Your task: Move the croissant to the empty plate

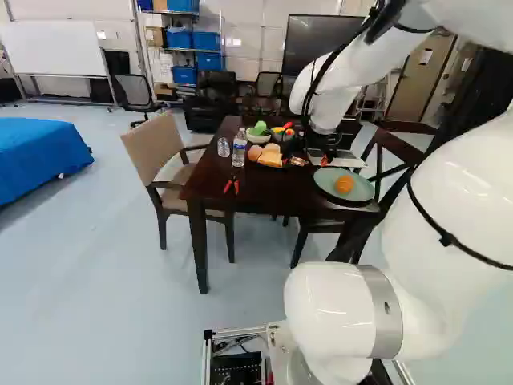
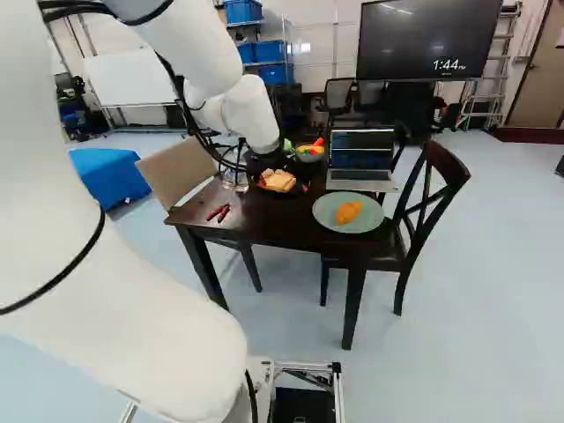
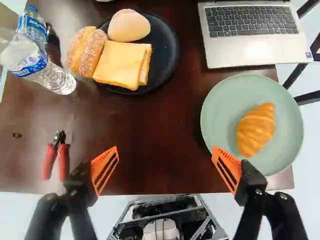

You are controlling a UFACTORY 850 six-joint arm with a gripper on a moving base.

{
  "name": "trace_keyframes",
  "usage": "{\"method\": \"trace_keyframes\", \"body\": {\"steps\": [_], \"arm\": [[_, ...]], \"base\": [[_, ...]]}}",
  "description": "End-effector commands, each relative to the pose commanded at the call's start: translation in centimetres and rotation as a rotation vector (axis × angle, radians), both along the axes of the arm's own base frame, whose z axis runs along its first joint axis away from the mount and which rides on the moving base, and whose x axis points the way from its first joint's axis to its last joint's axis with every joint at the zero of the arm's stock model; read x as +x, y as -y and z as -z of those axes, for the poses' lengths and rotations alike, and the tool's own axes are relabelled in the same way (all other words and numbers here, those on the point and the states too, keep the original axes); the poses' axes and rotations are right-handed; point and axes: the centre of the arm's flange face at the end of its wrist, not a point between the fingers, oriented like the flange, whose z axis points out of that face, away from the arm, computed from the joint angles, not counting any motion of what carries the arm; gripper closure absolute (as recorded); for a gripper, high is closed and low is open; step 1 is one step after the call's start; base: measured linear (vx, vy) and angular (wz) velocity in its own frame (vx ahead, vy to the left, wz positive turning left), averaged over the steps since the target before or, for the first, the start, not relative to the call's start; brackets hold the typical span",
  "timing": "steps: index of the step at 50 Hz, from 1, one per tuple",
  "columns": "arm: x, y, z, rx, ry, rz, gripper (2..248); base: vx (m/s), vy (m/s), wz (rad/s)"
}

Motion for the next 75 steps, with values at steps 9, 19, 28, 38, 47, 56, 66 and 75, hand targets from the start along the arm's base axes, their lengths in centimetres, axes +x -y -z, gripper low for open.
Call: {"method": "trace_keyframes", "body": {"steps": [9, 19, 28, 38, 47, 56, 66, 75], "arm": [[-0.1, -1.5, 0.0, 0.000, 0.001, -0.036, 3], [-0.1, -3.2, 0.0, 0.000, 0.001, -0.076, 3], [-0.2, -4.7, 0.0, 0.000, 0.001, -0.112, 3], [-0.2, -5.5, 0.0, 0.000, 0.002, -0.130, 3], [-0.2, -5.5, 0.2, -0.001, 0.007, -0.130, 3], [-0.3, -5.5, 0.4, -0.002, 0.017, -0.131, 3], [-0.5, -5.6, 0.9, -0.004, 0.034, -0.132, 3], [-0.8, -5.6, 1.5, -0.006, 0.055, -0.133, 3]], "base": [[0.000, 0.000, 0.000], [0.000, 0.000, 0.000], [0.000, 0.000, 0.000], [0.000, 0.000, 0.000], [0.000, 0.000, 0.000], [0.000, 0.000, 0.000], [0.000, 0.000, 0.000], [0.000, 0.000, 0.000]]}}
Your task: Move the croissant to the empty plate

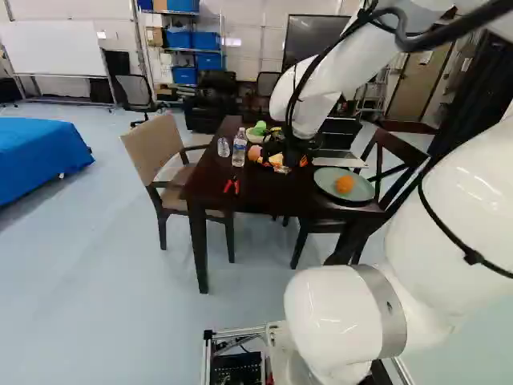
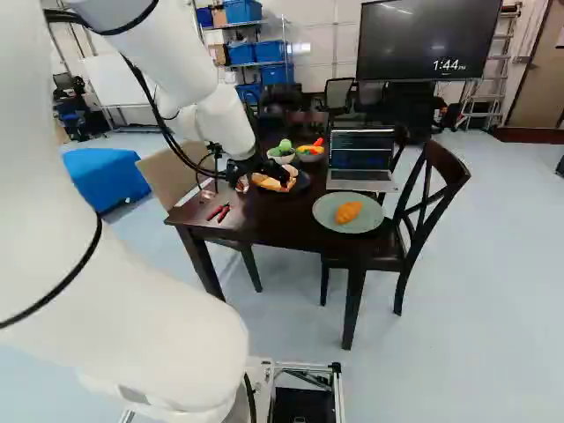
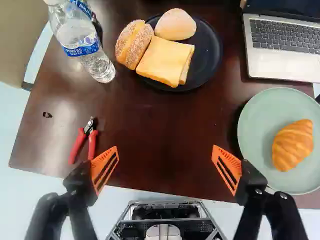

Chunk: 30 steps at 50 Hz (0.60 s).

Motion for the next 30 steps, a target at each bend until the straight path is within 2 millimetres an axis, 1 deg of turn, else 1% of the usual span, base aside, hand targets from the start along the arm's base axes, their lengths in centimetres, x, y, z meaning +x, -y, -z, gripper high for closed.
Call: {"method": "trace_keyframes", "body": {"steps": [30], "arm": [[-1.5, -0.3, 2.8, -0.004, 0.108, -0.006, 3]], "base": [[0.000, 0.000, 0.000]]}}
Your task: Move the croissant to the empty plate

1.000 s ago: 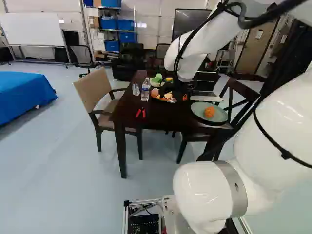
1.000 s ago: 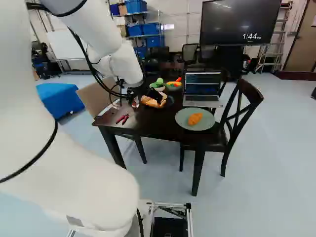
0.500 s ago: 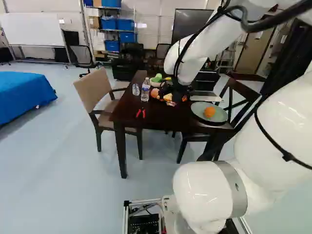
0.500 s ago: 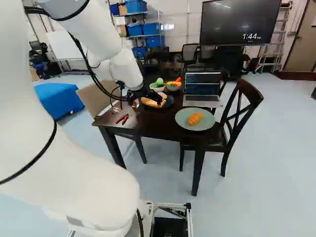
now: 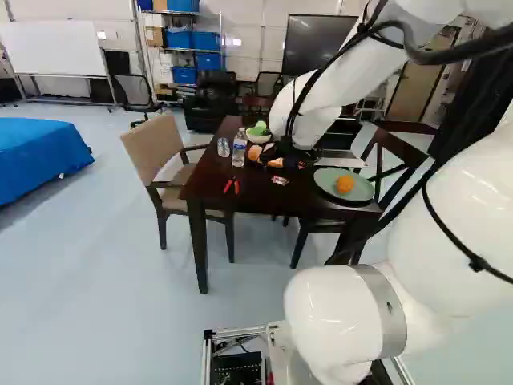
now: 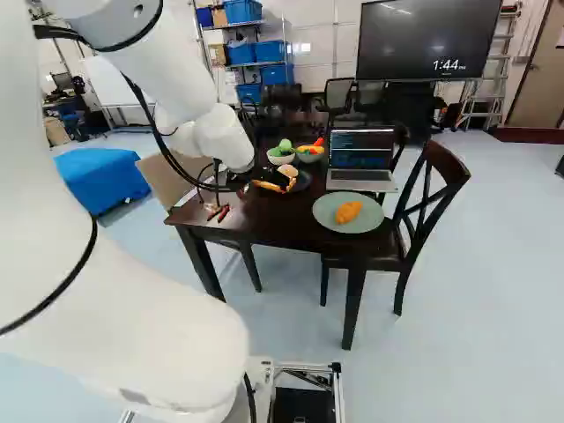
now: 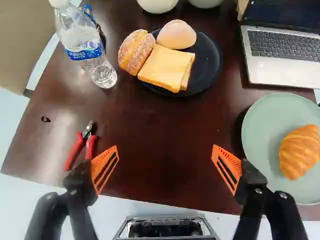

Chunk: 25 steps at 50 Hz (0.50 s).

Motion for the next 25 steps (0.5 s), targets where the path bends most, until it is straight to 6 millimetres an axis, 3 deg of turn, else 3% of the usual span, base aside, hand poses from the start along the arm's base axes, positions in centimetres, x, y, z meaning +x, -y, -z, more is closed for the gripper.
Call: {"method": "trace_keyframes", "body": {"steps": [25], "arm": [[-2.3, -0.4, 3.2, -0.004, 0.135, -0.008, 3]], "base": [[0.000, 0.000, 0.000]]}}
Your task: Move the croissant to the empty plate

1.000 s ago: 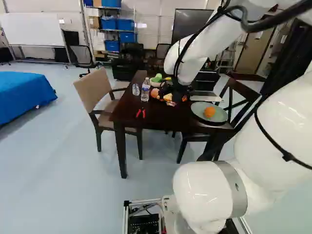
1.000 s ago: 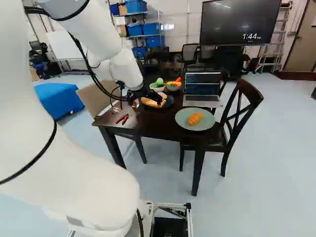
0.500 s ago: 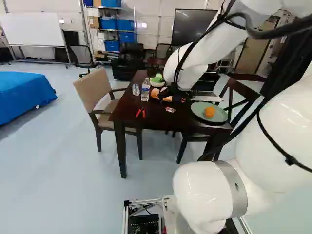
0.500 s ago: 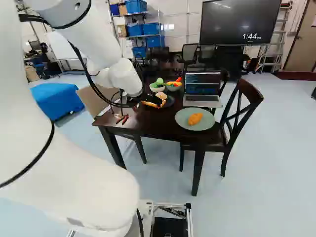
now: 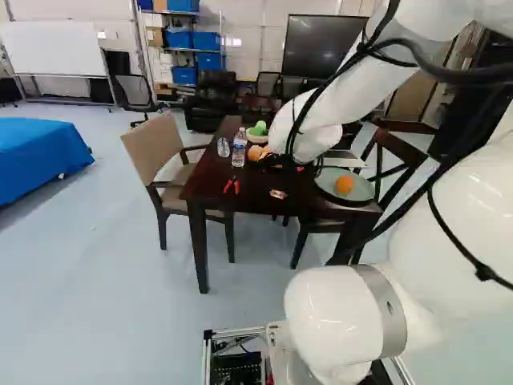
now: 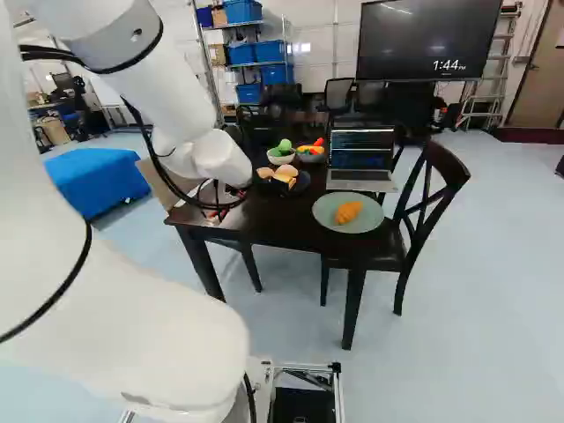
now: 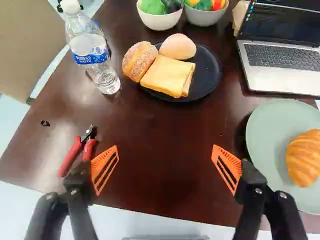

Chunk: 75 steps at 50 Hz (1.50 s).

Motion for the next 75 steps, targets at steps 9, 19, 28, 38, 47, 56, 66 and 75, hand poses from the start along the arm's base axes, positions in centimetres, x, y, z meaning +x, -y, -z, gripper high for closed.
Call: {"method": "trace_keyframes", "body": {"steps": [9, 19, 28, 38, 47, 56, 66, 75], "arm": [[-1.2, -0.1, 1.3, -0.001, 0.060, -0.003, 3], [-2.6, -0.3, 2.6, -0.003, 0.124, -0.007, 3], [-3.8, -0.4, 3.7, -0.003, 0.176, -0.010, 3], [-5.0, -0.5, 4.6, -0.004, 0.228, -0.013, 3], [-6.1, -0.6, 5.4, -0.004, 0.269, -0.015, 3], [-7.0, -0.7, 6.0, -0.005, 0.304, -0.017, 3], [-7.9, -0.7, 6.5, -0.005, 0.338, -0.019, 3], [-8.6, -0.8, 6.9, -0.005, 0.363, -0.021, 3]], "base": [[0.000, 0.000, 0.000], [0.000, 0.000, 0.000], [0.000, 0.000, 0.000], [0.000, 0.000, 0.000], [0.000, 0.000, 0.000], [0.000, 0.000, 0.000], [0.000, 0.000, 0.000], [0.000, 0.000, 0.000]]}}
